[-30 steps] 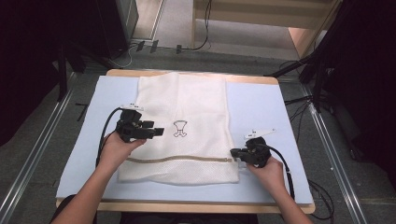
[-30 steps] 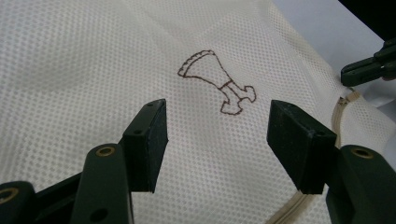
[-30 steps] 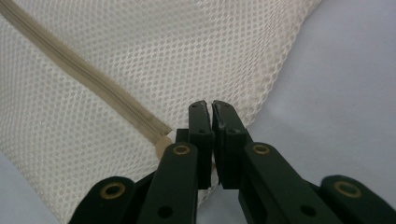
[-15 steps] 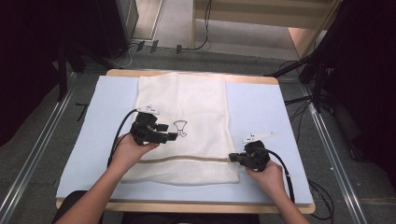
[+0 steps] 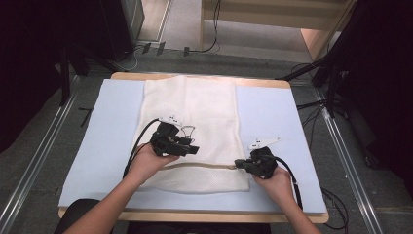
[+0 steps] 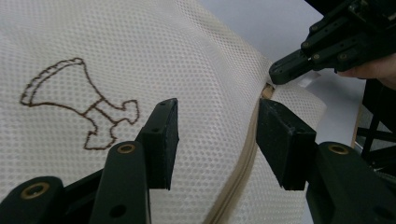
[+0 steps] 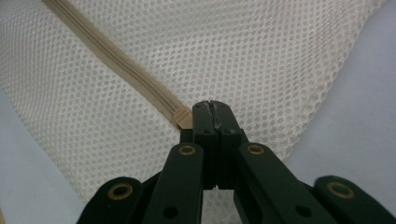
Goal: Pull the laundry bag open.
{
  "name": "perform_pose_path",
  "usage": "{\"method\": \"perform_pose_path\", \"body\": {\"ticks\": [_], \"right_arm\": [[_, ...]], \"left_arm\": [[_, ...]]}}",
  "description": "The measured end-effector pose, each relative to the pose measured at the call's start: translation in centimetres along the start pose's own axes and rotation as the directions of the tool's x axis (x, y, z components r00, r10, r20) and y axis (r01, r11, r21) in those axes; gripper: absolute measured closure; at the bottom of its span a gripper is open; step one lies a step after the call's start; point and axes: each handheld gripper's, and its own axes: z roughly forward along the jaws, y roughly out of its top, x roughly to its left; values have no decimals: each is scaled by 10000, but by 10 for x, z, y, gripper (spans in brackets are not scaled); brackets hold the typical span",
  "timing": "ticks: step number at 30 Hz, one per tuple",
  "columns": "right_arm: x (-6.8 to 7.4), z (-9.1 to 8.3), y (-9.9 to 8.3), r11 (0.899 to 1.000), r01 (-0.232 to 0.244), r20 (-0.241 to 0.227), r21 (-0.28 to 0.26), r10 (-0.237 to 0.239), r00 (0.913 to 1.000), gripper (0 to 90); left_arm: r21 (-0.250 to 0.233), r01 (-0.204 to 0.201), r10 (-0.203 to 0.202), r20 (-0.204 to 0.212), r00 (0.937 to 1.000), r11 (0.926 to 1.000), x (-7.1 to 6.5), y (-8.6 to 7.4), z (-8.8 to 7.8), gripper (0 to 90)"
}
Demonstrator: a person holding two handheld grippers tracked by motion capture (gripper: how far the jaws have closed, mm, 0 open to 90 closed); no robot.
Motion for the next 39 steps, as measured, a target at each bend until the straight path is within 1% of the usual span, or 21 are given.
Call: {"method": "perform_pose_path", "body": {"ticks": [1,3,6,7,9,12,14,15,17,18,19,20,22,23,25,29,30,33,36,38,39], "right_arm": [[-1,-1,0,10000,52,19,-3,-52,10000,900],[-3,-3,-2,10000,64,122,-26,-63,9999,900],[-8,-5,-4,9999,75,313,126,-79,9995,900],[-8,-5,-4,9999,75,313,126,-79,9995,900],[-10,-3,-7,9998,-132,205,171,129,9997,900],[-10,-1,-7,9997,49,283,236,-55,9996,900],[-8,0,-7,9993,251,397,265,-261,9989,900],[-8,0,-7,9992,322,419,227,-331,9986,900],[-8,0,-9,9993,361,393,135,-366,9986,900],[-8,0,-9,9991,423,354,88,-426,9985,900],[-8,0,-9,9991,423,354,88,-426,9985,900],[-9,1,-9,9990,439,337,66,-441,9985,900],[-8,1,-10,9989,460,357,88,-463,9983,900],[-8,1,-10,9989,460,357,88,-463,9983,900],[-7,1,-9,9989,466,394,92,-469,9981,900],[-7,1,-10,9989,455,375,71,-457,9982,900],[-7,1,-9,9989,457,373,89,-460,9982,900],[-7,1,-9,9988,470,394,97,-474,9981,900],[-7,0,-9,9986,511,405,122,-516,9978,900],[-7,1,-9,9985,543,410,99,-547,9977,900],[-7,0,-10,9979,636,401,101,-639,9971,900]], "left_arm": [[19,-31,31,110,9999,10000,-2,1,3,507],[54,-72,71,155,9999,10000,-5,2,6,516],[91,-129,127,288,9995,9999,-10,3,12,551],[86,-123,120,323,9994,9999,-12,4,13,551],[13,-98,97,511,9986,10000,-14,5,16,568],[-72,-286,290,642,9975,9996,-21,7,21,595],[27,-418,416,656,9970,9991,-25,9,25,623],[179,-488,475,693,9965,9986,-29,10,31,633],[380,-556,525,763,9957,9977,-33,11,37,653],[380,-556,525,763,9957,9977,-33,11,37,674],[484,-575,537,765,9956,9972,-36,12,41,674],[664,-715,661,807,9946,9952,-40,12,48,698],[783,-819,755,816,9938,9936,-43,11,56,721],[783,-819,755,816,9938,9936,-43,11,56,739],[957,-888,800,922,9925,9914,-47,11,65,766],[1078,-856,752,968,9925,9905,-49,11,74,790],[1182,-746,629,1002,9930,9902,-50,11,78,792],[1382,-627,494,977,9940,9884,-49,10,87,779],[1472,-655,511,997,9937,9869,-51,9,94,779],[1544,-673,535,915,9944,9857,-51,9,98,785],[1559,-555,425,856,9954,9862,-49,9,102,789]]}}
